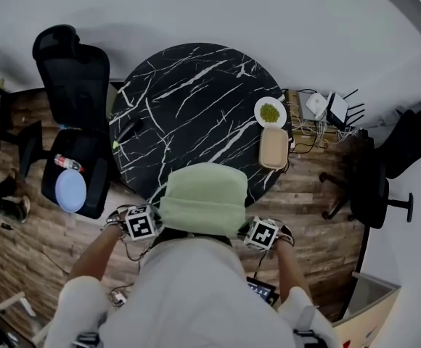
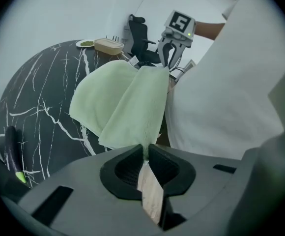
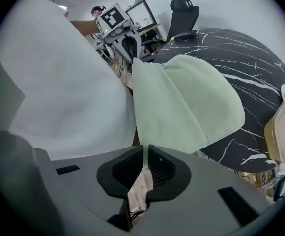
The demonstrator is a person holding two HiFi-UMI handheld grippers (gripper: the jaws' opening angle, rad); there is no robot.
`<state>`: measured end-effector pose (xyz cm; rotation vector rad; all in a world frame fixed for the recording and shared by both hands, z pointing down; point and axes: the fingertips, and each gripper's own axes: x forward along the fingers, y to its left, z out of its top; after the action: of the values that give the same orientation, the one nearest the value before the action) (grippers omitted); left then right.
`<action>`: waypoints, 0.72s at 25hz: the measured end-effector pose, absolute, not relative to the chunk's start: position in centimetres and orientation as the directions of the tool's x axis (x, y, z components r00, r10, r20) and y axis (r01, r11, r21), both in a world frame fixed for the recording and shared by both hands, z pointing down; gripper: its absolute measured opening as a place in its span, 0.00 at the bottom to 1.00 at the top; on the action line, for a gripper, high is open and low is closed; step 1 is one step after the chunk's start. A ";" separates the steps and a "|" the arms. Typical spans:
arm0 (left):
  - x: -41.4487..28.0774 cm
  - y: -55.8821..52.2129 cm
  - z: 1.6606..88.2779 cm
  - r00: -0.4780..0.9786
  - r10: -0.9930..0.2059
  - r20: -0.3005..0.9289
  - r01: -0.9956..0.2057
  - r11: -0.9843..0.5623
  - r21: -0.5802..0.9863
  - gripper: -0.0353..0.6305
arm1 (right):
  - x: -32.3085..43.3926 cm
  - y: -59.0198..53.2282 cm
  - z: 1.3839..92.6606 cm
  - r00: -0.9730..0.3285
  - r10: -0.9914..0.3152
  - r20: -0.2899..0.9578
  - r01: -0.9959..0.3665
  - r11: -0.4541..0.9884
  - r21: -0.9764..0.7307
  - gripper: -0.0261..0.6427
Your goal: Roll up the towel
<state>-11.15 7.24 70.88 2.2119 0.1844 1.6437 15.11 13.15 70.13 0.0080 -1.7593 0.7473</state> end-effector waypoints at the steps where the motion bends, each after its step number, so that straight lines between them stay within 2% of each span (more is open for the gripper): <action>1: -11.1 6.7 70.5 0.311 0.318 0.895 -0.120 -0.922 0.369 0.10 | 15.1 12.6 69.8 -0.355 0.354 0.865 -0.382 0.790 -0.480 0.07; 6: -9.8 0.6 69.6 0.371 0.177 0.912 -0.201 -0.943 0.264 0.11 | 15.8 5.6 68.7 -0.438 0.151 0.886 -0.475 0.798 -0.371 0.08; 13: -8.0 -9.1 70.7 0.349 -0.055 0.936 -0.381 -0.920 0.088 0.12 | 17.2 -3.8 69.6 -0.345 -0.058 0.937 -0.565 0.810 -0.158 0.08; 18: -7.7 -12.7 72.5 0.344 -0.151 0.927 -0.541 -0.839 0.064 0.13 | 18.2 -7.1 72.1 -0.251 -0.137 0.958 -0.619 0.784 -0.050 0.08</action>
<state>-7.66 -12.66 72.52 2.2534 -0.6106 1.4946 18.17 -7.13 72.12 0.5859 -1.7939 0.5084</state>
